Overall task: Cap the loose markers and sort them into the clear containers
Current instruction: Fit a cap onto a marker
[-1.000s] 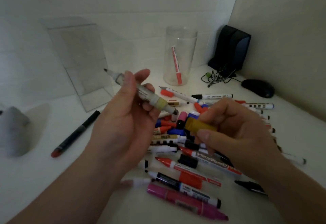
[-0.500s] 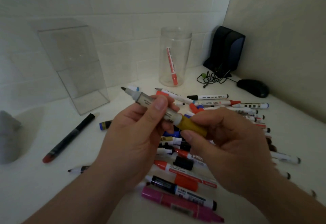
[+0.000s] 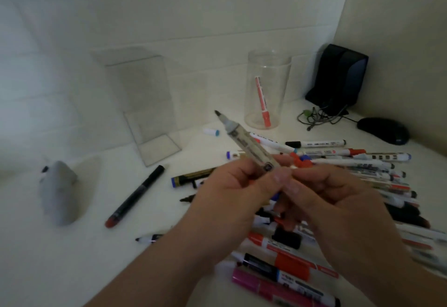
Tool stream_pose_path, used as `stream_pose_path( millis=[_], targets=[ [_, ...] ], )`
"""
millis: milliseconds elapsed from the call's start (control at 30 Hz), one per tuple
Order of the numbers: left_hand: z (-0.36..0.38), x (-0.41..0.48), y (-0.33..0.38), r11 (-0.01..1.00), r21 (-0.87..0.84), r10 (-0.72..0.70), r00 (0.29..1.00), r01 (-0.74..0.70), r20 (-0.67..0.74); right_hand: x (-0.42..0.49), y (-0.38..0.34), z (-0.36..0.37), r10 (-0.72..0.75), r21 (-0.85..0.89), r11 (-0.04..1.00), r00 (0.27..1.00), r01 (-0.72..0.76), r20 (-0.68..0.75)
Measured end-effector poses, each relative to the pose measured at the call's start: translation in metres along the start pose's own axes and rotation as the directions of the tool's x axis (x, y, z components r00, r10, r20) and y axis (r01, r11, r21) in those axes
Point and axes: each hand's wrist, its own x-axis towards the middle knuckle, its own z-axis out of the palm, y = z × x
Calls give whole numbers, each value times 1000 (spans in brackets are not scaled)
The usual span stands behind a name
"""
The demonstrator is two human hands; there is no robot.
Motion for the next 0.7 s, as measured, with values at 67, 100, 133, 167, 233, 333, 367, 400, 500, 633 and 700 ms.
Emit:
stream_pose_path(
  millis=[67, 100, 133, 167, 233, 333, 367, 400, 500, 633, 700],
  targets=[
    [-9, 1, 8, 994, 110, -15, 1000, 14, 6, -1, 0, -1, 1, -130, 991, 1000, -5, -31],
    [-18, 3, 13, 982, 188, -8, 1000, 13, -27, -1, -2, -3, -29, -238, 971, 999, 20, -36],
    [-28, 7, 18, 954, 298, 5, 996, 22, -91, 0, -4, -6, -64, -338, 940, 998, 51, -27],
    [-41, 11, 22, 894, 445, 25, 984, 57, -177, 1, -6, -8, -86, -416, 906, 996, 71, -17],
    [-68, 20, 28, 676, 712, 97, 936, 188, -340, 3, -6, -14, -130, -522, 845, 992, 115, 9],
    [-100, 41, 28, 463, 810, 159, 865, 361, -476, 6, -1, -19, -180, -625, 755, 979, 199, 95],
    [-105, 49, 26, 415, 820, 162, 854, 394, -493, 7, 2, -21, -173, -652, 729, 977, 210, 122],
    [-109, 57, 22, 372, 828, 154, 852, 420, -501, 7, 5, -23, -153, -666, 714, 977, 214, 150],
    [-112, 73, 7, 309, 834, 113, 853, 458, -510, 6, 5, -24, -102, -655, 719, 968, 231, 230],
    [-116, 78, -5, 258, 837, 108, 846, 483, -522, 7, 7, -28, -109, -634, 723, 951, 274, 288],
    [-118, 77, -4, 242, 838, 106, 846, 488, -523, 7, 9, -29, -117, -640, 710, 945, 295, 306]
  ],
)
